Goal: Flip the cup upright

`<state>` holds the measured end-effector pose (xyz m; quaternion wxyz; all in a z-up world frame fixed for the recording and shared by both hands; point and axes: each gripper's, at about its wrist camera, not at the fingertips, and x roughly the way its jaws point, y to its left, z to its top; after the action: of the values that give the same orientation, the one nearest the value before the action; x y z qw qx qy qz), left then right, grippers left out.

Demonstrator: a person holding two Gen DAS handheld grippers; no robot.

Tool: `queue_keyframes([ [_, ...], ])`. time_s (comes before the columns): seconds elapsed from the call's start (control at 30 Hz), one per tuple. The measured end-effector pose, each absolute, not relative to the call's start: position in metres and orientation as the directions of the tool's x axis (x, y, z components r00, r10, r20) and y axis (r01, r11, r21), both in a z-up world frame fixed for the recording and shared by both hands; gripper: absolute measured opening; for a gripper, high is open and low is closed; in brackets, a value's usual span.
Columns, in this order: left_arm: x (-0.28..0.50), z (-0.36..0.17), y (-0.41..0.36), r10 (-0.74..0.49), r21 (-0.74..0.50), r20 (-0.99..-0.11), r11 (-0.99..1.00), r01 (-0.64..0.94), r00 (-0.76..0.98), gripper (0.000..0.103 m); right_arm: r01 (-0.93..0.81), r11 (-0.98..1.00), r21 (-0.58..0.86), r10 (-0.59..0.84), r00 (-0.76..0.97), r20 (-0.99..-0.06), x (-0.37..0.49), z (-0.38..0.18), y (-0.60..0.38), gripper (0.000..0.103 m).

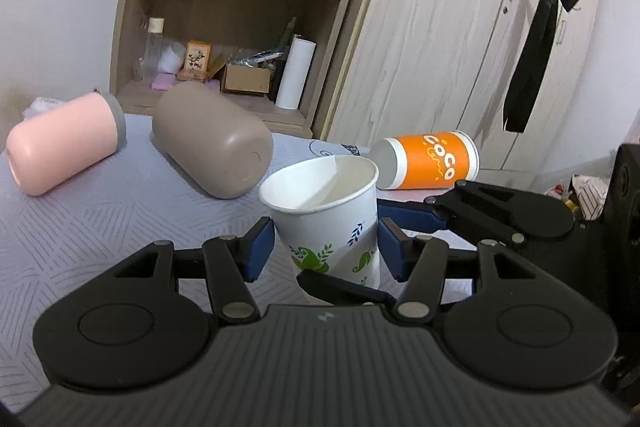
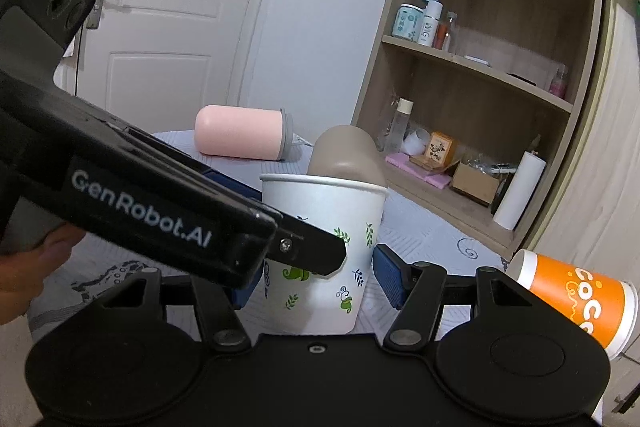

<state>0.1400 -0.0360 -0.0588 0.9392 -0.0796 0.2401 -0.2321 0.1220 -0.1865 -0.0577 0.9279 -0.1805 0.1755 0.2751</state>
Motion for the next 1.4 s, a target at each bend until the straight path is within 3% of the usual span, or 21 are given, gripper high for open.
queue_keyframes([
  [0.17,0.141,-0.062,-0.040,-0.542,-0.294,-0.430,0.840,0.455,0.722,0.058,-0.540,0.796,-0.273,0.390,0.802,-0.452,0.125,-0.061,-0.192,0.067],
  [0.5,0.146,-0.066,-0.043,-0.574,-0.339,-0.420,0.818,0.466,0.703,0.058,-0.573,0.816,-0.080,0.474,0.742,-0.475,0.138,-0.063,-0.216,0.066],
  [0.63,0.147,-0.067,-0.045,-0.567,-0.336,-0.440,0.823,0.458,0.696,0.059,-0.572,0.812,-0.115,0.455,0.745,-0.487,0.138,-0.067,-0.210,0.066],
  [0.73,0.146,-0.067,-0.046,-0.546,-0.313,-0.451,0.838,0.448,0.706,0.061,-0.557,0.821,-0.126,0.444,0.760,-0.474,0.134,-0.066,-0.209,0.069],
  [0.8,0.145,-0.066,-0.045,-0.547,-0.315,-0.448,0.837,0.447,0.707,0.063,-0.542,0.834,-0.108,0.438,0.767,-0.469,0.132,-0.065,-0.212,0.078],
  [1.0,0.131,-0.061,-0.036,-0.534,-0.312,-0.443,0.845,0.434,0.720,0.065,-0.477,0.877,-0.059,0.386,0.771,-0.507,0.120,-0.066,-0.222,0.079],
  [1.33,0.082,-0.041,-0.010,-0.414,-0.235,-0.449,0.910,0.342,0.792,0.065,-0.344,0.939,0.016,0.320,0.854,-0.411,0.071,-0.042,-0.239,0.079],
  [1.4,0.072,-0.036,-0.006,-0.388,-0.220,-0.442,0.921,0.321,0.809,0.070,-0.333,0.943,0.029,0.317,0.863,-0.393,0.060,-0.036,-0.240,0.079],
])
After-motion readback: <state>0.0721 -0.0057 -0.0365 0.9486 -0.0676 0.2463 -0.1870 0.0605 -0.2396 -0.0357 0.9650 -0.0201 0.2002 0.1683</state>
